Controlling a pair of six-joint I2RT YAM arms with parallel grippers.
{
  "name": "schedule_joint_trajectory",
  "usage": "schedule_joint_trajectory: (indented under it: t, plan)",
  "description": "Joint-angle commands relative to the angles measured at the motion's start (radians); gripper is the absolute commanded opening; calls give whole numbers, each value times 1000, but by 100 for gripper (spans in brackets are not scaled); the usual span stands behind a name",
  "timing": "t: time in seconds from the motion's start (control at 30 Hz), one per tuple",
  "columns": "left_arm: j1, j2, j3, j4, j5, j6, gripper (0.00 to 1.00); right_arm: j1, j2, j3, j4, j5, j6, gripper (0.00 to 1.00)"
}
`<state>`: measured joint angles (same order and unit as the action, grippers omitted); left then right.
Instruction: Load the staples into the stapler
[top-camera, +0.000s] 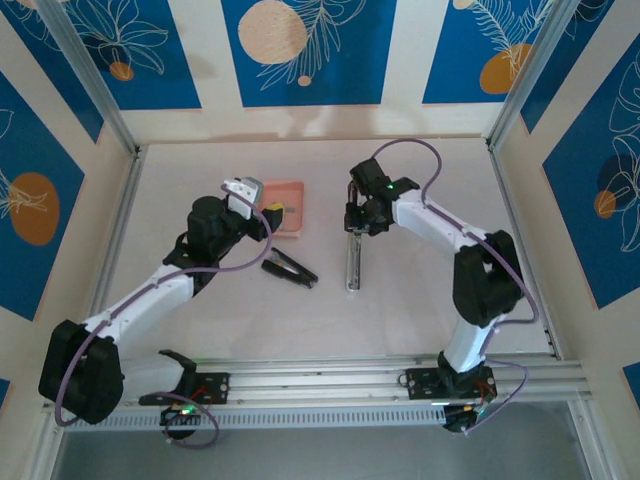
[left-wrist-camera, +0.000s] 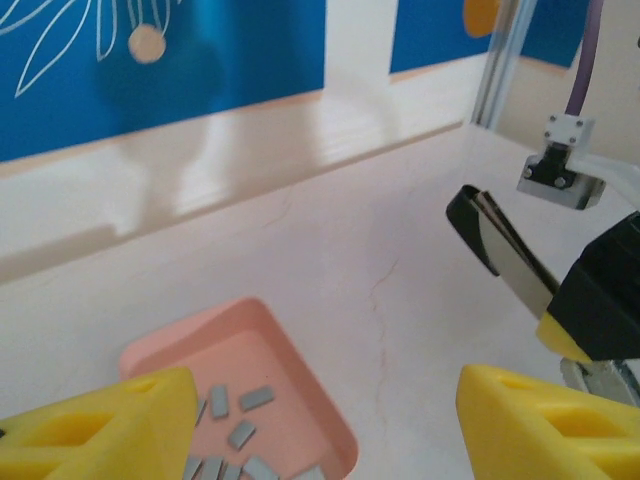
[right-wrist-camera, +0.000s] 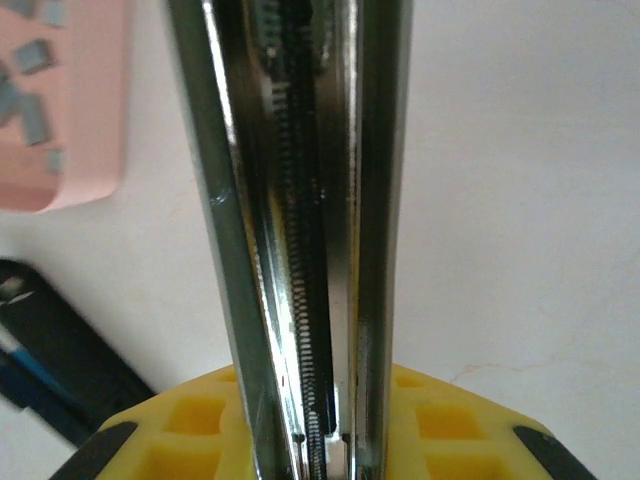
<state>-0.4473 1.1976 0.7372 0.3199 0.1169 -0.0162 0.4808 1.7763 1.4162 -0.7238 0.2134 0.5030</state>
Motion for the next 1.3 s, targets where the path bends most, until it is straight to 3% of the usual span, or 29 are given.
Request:
schedule_joint_trajectory:
  t: [0.0, 0.5, 0.73, 0.93, 1.27]
  plan:
    - [-7, -23, -20, -35, -56, -12, 69, 2, 64, 105, -107, 95, 63, 0]
    - [0, 13, 1, -177, -151, -128, 69, -42, 425, 442, -241, 90, -87, 4]
    - [1, 20, -1, -188, -155, -158, 69, -65, 466, 460, -243, 73, -98, 16]
    - [1, 25, -2, -193, -155, -164, 69, -70, 466, 448, -224, 41, -90, 36]
    - [1, 22, -4, -194, -152, -162, 69, -78, 487, 449, -235, 21, -55, 39]
